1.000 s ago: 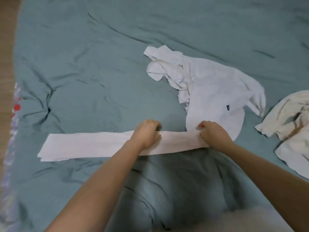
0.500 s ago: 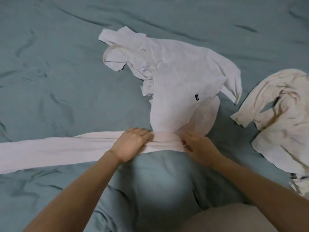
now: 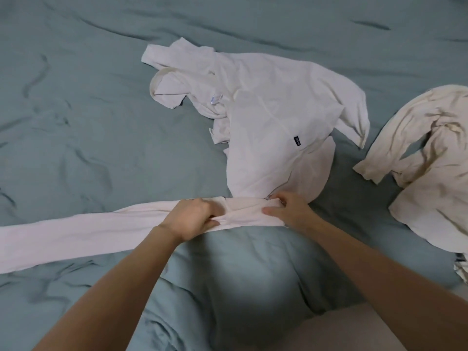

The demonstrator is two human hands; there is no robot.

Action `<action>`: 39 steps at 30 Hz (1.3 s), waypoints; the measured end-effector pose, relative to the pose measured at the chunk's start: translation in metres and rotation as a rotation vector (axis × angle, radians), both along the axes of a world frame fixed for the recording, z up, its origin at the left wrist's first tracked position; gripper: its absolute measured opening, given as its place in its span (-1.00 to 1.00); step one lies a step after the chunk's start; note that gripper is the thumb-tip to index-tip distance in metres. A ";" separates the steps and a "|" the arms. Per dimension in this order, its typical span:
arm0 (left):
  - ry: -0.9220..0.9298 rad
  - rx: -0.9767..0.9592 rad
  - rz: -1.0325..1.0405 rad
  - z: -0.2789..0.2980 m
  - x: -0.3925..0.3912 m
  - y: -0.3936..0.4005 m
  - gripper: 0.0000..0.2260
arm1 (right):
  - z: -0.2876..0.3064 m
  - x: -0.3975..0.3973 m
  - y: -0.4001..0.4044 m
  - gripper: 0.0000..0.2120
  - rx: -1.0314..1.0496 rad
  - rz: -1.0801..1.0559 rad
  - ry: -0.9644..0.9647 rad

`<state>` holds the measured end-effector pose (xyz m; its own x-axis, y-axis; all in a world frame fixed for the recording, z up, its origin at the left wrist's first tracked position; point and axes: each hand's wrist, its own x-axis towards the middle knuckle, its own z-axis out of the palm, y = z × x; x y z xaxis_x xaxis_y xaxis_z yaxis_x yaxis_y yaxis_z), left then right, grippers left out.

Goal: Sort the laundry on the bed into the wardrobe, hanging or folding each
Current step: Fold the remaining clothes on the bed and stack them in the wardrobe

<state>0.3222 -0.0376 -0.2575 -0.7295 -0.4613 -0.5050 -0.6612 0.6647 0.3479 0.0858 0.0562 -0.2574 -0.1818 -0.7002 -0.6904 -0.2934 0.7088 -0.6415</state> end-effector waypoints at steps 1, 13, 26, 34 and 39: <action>-0.003 -0.006 -0.032 -0.001 0.005 0.001 -0.84 | -0.001 0.005 -0.001 -0.79 0.032 -0.056 -0.034; 0.288 0.017 0.032 0.006 0.005 0.002 -0.58 | 0.004 0.017 -0.002 -0.90 0.323 -0.249 -0.244; 0.352 0.245 0.420 -0.006 -0.010 -0.009 -0.92 | 0.017 -0.017 -0.025 -0.73 -0.385 -0.334 -0.007; 0.531 0.557 0.692 0.003 -0.045 -0.025 -0.81 | -0.007 -0.019 -0.021 -0.73 -0.058 -0.465 -0.292; 0.420 0.486 0.406 -0.011 -0.048 -0.020 -0.76 | -0.008 -0.020 -0.003 -0.54 -0.033 -0.207 -0.032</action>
